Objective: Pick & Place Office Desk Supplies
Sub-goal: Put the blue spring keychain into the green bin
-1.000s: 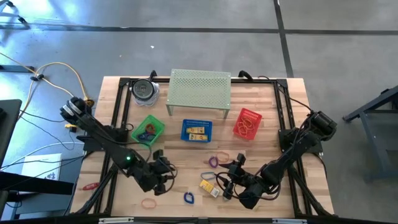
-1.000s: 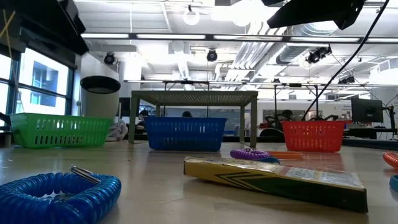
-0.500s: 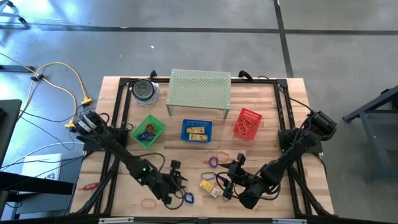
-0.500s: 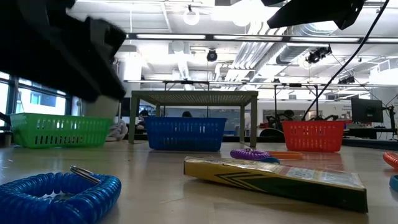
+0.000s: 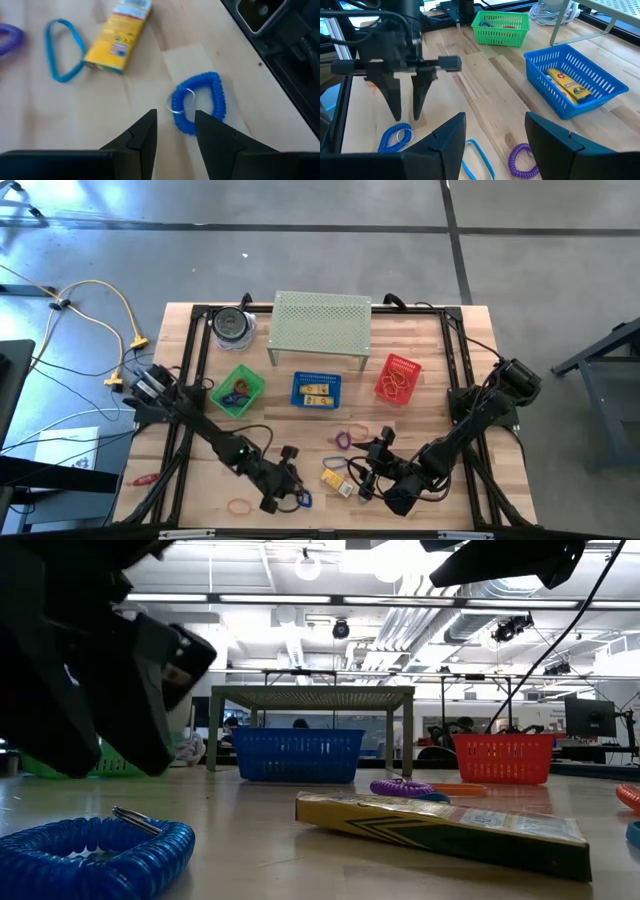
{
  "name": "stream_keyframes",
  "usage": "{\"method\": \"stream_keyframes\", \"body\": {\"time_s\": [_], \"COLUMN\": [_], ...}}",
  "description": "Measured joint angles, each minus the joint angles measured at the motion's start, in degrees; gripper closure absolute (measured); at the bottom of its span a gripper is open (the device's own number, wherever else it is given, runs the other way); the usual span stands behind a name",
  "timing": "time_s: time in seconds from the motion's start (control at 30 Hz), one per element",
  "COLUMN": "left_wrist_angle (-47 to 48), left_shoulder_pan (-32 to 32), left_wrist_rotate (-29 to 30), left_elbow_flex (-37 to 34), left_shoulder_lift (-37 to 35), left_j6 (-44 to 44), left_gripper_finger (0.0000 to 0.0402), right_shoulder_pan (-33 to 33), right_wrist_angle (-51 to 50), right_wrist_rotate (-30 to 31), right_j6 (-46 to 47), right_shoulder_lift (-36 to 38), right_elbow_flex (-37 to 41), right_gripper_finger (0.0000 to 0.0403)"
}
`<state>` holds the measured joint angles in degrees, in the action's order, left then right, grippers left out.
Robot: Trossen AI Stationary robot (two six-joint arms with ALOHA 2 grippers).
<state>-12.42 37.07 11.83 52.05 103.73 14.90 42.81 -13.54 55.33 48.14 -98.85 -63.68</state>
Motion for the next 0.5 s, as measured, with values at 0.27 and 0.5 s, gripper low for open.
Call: {"method": "stream_keyframes", "body": {"time_s": [0.27, 0.5], "left_wrist_angle": [-3.3, -3.4], "left_shoulder_pan": [-2.2, -2.5], "left_wrist_rotate": [-6.6, -7.5], "left_elbow_flex": [0.0, 0.0], "left_shoulder_lift": [2.0, 2.0], "left_j6": [-0.9, -0.9], "left_gripper_finger": [0.0276, 0.0276], "right_shoulder_pan": [-0.1, -0.1], "right_wrist_angle": [0.0, -0.1], "right_wrist_rotate": [0.0, 0.0], "right_j6": [0.0, -0.1], "right_shoulder_lift": [0.0, 0.0], "right_elbow_flex": [0.0, 0.0], "right_gripper_finger": [0.0210, 0.0210]}}
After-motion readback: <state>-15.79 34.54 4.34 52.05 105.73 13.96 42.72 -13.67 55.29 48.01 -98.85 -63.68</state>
